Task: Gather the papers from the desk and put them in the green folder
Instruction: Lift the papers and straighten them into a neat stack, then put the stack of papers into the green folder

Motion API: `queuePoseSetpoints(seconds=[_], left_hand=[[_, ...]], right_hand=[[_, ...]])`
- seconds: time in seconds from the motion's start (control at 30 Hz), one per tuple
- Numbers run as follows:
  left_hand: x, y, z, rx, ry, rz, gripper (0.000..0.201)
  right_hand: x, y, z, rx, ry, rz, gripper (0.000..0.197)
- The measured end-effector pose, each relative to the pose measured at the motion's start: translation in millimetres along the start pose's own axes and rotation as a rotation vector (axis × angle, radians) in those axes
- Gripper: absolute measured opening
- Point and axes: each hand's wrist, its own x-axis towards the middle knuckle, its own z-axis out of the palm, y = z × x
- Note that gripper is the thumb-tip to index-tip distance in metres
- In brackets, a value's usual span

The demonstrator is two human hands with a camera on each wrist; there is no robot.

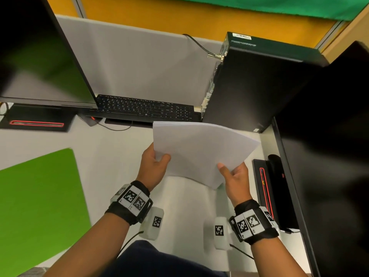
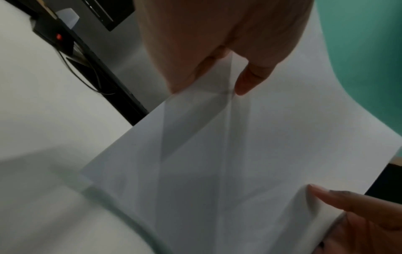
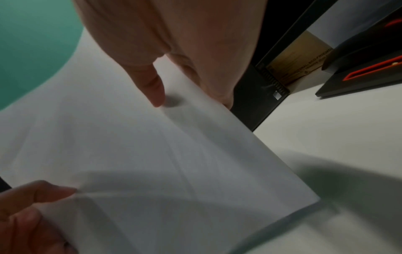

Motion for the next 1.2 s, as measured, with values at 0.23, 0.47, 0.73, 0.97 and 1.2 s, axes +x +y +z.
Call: queuePoseSetpoints(seconds=[0.23, 0.47, 0.73, 0.97, 1.2], left_hand=[[-2.7, -20.5, 0.6, 0.059, 0.016, -0.078, 0.032], [-5.6, -35.6, -5.0, 0.083, -0.031, -0.122, 0.037], [-3.2, -26.8, -15.3, 0.122, -0.027, -0.146, 0.040], [-3.4, 16.6, -114.8, 0.119, 0.142, -0.002, 0.040], [-61.6, 37.5, -261.9, 0.065, 0.372, -0.007, 0.039]], right_hand=[[-0.2, 17.4, 7.8, -0.088, -0.002, 0.090, 0.039], [-5.2, 29.3, 3.3, -0.178, -0.023, 0.100, 0.052], [-1.2, 24.0, 11.5, -0.523, -0.018, -0.112, 0.013], [-0.2, -39.5, 95.7, -0.542, -0.238, -0.385, 0.024], [-23.9, -82.2, 227.9, -0.450, -0.642, -0.388, 0.035]])
